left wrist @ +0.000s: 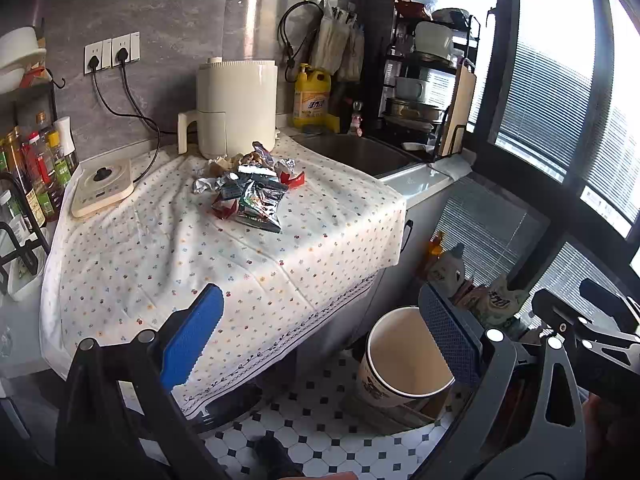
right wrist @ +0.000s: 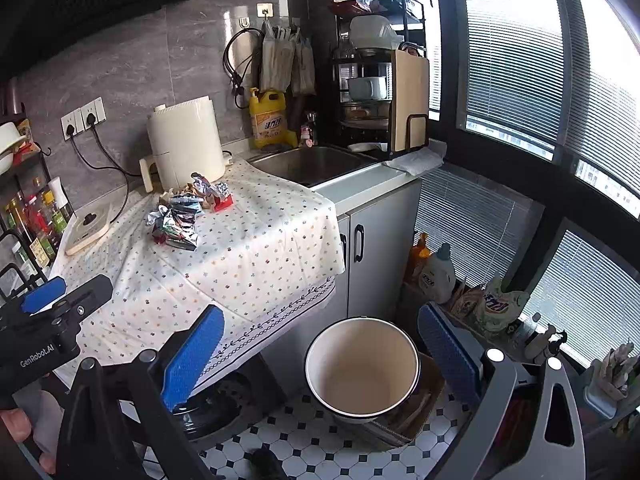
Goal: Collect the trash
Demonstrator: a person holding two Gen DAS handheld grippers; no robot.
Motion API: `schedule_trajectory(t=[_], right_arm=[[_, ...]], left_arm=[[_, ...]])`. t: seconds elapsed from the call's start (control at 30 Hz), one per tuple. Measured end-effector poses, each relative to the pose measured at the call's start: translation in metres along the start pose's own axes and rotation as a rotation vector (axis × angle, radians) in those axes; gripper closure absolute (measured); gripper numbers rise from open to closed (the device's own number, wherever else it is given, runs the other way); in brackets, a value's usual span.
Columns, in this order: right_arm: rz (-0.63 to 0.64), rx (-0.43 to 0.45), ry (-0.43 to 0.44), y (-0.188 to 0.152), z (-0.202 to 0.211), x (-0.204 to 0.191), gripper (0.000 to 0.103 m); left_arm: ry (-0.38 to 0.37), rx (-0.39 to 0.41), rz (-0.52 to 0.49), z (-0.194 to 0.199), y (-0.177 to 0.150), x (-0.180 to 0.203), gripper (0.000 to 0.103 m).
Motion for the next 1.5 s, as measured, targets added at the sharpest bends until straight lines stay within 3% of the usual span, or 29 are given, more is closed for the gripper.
schedule_trajectory(t=[0.67, 1.5], right_arm=[[-0.030, 0.036, 0.006, 0.009, 0.002, 0.000, 0.008], [-0.041, 0.069, 0.013, 0.012, 0.007, -0.001, 0.008]], left_arm=[[-0.029, 0.026, -0.007, 0.002, 0.013, -0.001, 0.006], [0.011, 0.058, -0.016, 0.008, 0.020, -0.001, 0.006]])
Point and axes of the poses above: each gripper's, at about its wrist camera, not at the fingertips, and z roughly against the way its jaws point, x to its right, y to its top, the point moved 1 cm from there along -z, roughly the way its jaws point, and after that the axes turned 10 degrees about -x, right-handed, at the moved point
